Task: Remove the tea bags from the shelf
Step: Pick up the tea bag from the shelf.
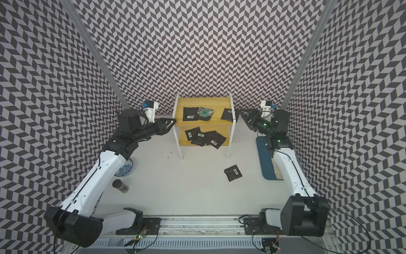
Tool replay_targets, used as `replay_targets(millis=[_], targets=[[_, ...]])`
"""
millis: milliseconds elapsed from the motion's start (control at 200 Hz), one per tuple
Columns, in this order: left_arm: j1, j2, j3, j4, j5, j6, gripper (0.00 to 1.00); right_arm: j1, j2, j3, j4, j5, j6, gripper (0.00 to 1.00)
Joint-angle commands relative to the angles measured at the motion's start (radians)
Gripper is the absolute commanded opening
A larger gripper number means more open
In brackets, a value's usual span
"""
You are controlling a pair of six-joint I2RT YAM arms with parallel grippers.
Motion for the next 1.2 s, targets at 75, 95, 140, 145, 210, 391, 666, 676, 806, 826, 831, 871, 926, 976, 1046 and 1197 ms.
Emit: replay_targets(millis=[75,95,140,145,210,391,666,676,806,826,831,871,926,976,1046,1197], targets=[[0.006,-0.022,-0.015,0.013,0.004,0.006,0.47,0.012,0.040,0.021,0.065,-0.062,0.042,0.56],[0.006,-0.021,-0.014,0.012,0.003,0.006,0.47,0.015,0.048,0.029,0.056,-0.066,0.035,0.55],[0.006,-0.023,-0.015,0.013,0.004,0.006,0.47,0.023,0.054,0.037,0.046,-0.068,0.030,0.54],[0.006,-0.023,-0.016,0.013,0.004,0.006,0.47,0.026,0.055,0.037,0.047,-0.067,0.030,0.54],[0.006,-0.023,-0.016,0.014,0.005,0.006,0.47,0.038,0.058,0.038,0.048,-0.058,0.032,0.52],[0.006,-0.027,-0.022,0.017,0.009,0.006,0.47,0.052,0.070,0.022,0.066,-0.052,0.045,0.40],[0.008,-0.034,-0.027,0.018,0.009,0.006,0.47,0.054,0.055,0.042,0.054,-0.039,0.039,0.13],[0.008,-0.033,-0.027,0.018,0.009,0.006,0.47,0.054,0.055,0.043,0.051,-0.039,0.036,0.12],[0.009,-0.037,-0.027,0.017,0.009,0.006,0.47,0.038,0.037,0.049,0.021,-0.030,0.020,0.04],[0.009,-0.038,-0.027,0.017,0.009,0.006,0.47,0.033,0.031,0.047,0.019,-0.029,0.017,0.04],[0.009,-0.038,-0.027,0.017,0.009,0.006,0.47,0.032,0.031,0.047,0.018,-0.029,0.017,0.04],[0.009,-0.037,-0.027,0.015,0.009,0.006,0.47,0.021,0.019,0.050,0.007,-0.023,0.007,0.03],[0.009,-0.037,-0.027,0.015,0.009,0.006,0.47,0.000,0.004,0.051,-0.007,-0.021,-0.001,0.01],[0.009,-0.035,-0.026,0.015,0.009,0.006,0.47,-0.021,-0.014,0.049,-0.014,-0.021,-0.003,0.01],[0.009,-0.035,-0.024,0.014,0.009,0.006,0.47,-0.046,-0.040,0.046,-0.026,-0.017,-0.013,0.01],[0.012,-0.040,-0.025,0.012,0.007,0.006,0.47,-0.075,-0.116,0.027,-0.087,0.046,-0.056,0.00]])
